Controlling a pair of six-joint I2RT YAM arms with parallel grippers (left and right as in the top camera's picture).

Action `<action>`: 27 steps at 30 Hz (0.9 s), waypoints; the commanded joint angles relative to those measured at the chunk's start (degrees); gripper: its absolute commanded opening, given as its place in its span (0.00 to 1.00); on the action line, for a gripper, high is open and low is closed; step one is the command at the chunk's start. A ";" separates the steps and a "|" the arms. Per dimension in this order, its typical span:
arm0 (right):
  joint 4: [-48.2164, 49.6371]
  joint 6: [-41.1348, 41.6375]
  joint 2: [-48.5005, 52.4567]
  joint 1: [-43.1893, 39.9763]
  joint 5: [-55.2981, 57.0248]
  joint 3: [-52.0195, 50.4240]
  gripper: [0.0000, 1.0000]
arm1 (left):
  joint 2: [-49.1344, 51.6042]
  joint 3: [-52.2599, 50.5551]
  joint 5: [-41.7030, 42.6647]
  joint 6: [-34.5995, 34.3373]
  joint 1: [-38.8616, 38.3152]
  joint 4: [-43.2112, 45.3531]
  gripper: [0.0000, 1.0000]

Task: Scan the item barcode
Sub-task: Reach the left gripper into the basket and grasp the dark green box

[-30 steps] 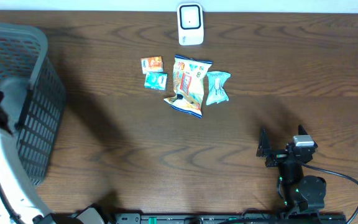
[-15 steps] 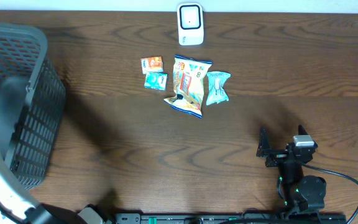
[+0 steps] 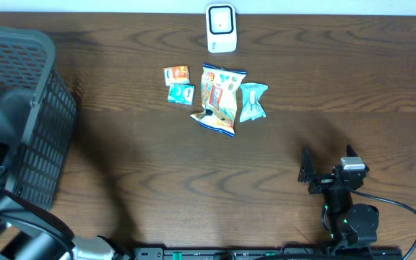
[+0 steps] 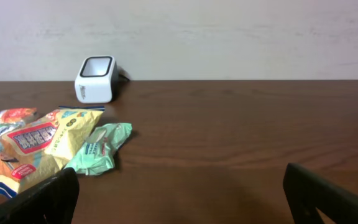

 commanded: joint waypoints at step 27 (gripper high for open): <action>-0.24 0.59 -0.37 -0.50 0.09 -0.07 0.99 | 8.39 -3.67 2.01 -4.50 7.26 2.25 0.98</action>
